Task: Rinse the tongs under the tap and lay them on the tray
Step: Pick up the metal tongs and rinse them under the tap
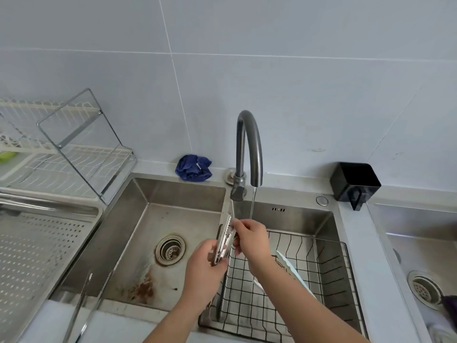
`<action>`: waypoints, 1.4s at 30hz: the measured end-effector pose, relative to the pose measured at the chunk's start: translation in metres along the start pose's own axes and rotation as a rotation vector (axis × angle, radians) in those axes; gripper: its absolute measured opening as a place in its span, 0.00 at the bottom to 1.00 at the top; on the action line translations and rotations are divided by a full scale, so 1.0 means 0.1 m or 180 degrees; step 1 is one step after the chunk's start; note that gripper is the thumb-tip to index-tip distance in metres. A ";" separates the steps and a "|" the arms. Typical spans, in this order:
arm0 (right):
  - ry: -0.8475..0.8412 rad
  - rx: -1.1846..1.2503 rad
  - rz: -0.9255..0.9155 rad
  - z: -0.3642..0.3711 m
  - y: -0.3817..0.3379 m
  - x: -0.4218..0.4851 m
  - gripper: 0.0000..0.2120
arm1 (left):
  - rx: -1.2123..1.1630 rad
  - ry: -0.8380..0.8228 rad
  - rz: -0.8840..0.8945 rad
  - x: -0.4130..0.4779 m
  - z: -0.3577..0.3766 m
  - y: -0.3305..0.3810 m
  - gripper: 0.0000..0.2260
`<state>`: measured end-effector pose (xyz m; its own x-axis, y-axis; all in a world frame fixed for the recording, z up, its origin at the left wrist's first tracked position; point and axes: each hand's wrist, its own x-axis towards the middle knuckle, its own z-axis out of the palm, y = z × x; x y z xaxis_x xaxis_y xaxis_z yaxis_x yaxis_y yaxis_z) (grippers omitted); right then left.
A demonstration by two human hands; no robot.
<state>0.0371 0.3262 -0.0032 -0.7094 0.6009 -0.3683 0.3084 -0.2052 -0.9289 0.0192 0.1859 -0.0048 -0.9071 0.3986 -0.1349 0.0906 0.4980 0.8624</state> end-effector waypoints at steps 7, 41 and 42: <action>-0.0209 0.0115 0.0077 0.03 0.08 -0.04 0.09 | 0.0210 0.0005 0.0162 0.02 -0.04 -0.06 0.14; -0.0078 0.0459 0.0205 -0.38 0.10 0.26 0.09 | -0.0571 -0.0383 -0.0389 0.21 0.16 0.09 0.13; 0.0018 0.0464 0.0213 -0.36 0.09 0.29 0.12 | -0.0659 -0.0385 -0.0410 0.22 0.17 0.11 0.13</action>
<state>0.0426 0.3697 -0.0205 -0.6867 0.5864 -0.4297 0.2593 -0.3546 -0.8983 0.0076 0.2134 -0.0063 -0.8490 0.4373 -0.2966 -0.1197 0.3876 0.9140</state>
